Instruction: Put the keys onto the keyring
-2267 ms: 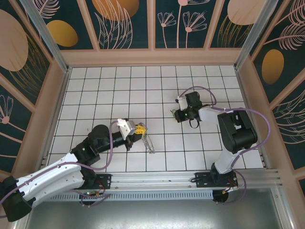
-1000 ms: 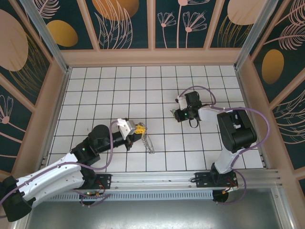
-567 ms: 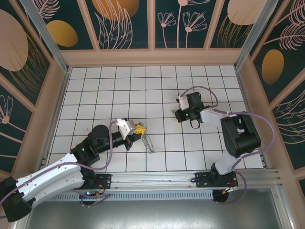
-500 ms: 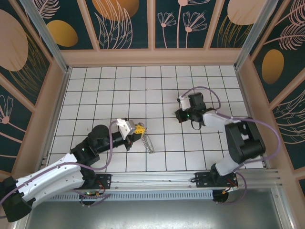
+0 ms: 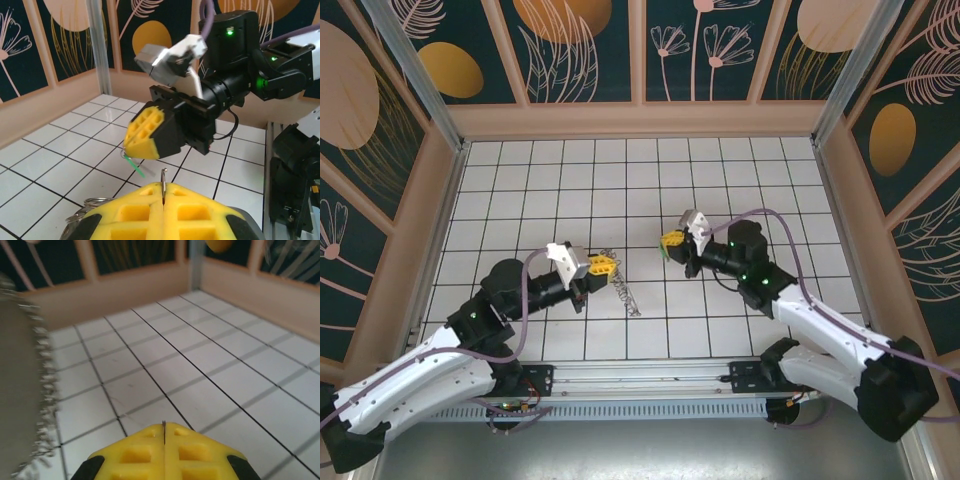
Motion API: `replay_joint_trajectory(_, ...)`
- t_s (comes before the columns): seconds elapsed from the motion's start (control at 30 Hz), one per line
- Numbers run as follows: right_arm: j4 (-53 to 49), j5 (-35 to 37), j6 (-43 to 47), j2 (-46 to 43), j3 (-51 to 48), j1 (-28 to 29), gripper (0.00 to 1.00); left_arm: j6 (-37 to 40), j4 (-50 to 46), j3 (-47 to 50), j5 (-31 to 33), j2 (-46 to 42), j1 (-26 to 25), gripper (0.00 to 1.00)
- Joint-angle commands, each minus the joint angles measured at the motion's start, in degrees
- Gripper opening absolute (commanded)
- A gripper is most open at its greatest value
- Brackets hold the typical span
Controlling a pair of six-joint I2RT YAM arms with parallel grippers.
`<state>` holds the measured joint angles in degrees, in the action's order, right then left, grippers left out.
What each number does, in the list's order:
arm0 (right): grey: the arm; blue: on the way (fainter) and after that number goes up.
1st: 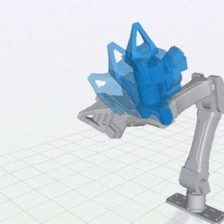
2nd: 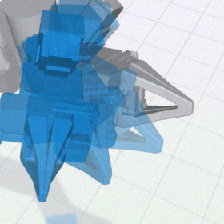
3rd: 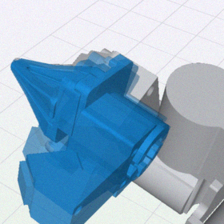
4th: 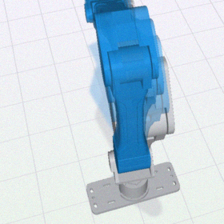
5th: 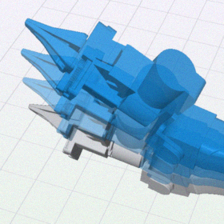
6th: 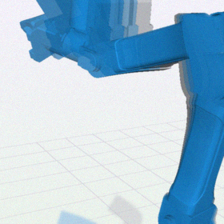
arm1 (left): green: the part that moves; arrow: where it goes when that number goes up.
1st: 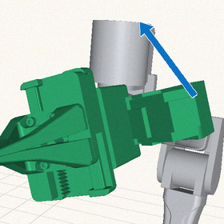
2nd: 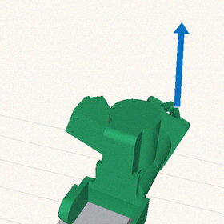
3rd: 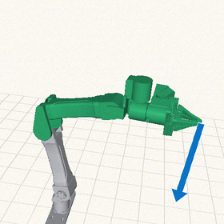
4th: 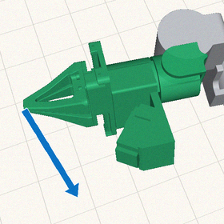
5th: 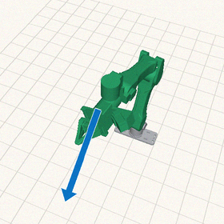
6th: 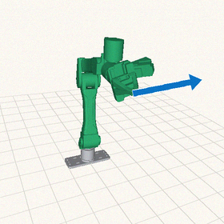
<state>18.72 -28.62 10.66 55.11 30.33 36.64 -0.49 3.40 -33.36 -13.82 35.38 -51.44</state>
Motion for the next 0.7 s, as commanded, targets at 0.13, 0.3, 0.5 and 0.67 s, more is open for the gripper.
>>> replay_joint_trajectory(0.13,3.4,-6.7,2.4,-7.2,0.2,9.4,0.00,2.9,-1.7,-2.2,-7.6,-1.4,-0.1,0.00)
replay_joint_trajectory(0.3,2.7,-6.2,2.5,-8.5,0.6,15.2,0.00,3.7,-1.1,-2.0,-10.9,-1.6,-0.1,0.00)
replay_joint_trajectory(0.5,3.1,-4.2,3.0,-7.5,1.3,18.8,0.00,3.7,-1.3,-2.0,-13.2,-0.6,-0.1,0.00)
replay_joint_trajectory(0.67,2.9,-2.5,4.4,-6.7,2.5,20.7,0.00,3.9,-1.3,-1.9,-13.9,0.0,-0.1,0.00)
